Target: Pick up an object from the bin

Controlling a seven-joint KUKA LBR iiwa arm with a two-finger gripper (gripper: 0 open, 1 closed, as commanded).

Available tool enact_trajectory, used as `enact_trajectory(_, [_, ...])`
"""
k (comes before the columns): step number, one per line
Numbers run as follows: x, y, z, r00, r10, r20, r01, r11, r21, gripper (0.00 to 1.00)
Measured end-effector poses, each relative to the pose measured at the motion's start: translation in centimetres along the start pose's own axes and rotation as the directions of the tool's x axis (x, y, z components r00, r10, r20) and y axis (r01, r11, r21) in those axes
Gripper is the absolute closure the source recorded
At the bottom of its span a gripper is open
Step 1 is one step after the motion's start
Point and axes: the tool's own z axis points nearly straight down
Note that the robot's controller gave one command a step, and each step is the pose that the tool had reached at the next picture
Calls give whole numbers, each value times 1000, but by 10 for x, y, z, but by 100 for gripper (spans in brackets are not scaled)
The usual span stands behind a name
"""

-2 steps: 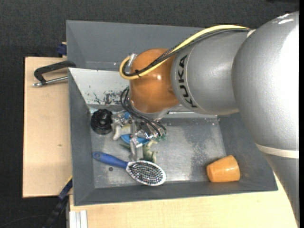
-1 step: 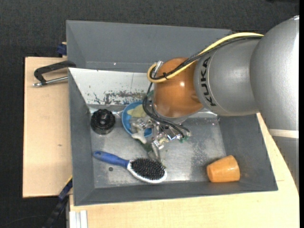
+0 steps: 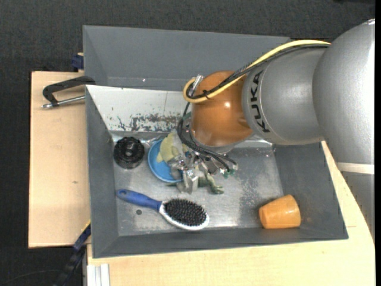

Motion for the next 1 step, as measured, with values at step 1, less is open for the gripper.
enact_trajectory(1, [29, 24, -125, 1000, -31, 1, 31, 1000, 2, 100])
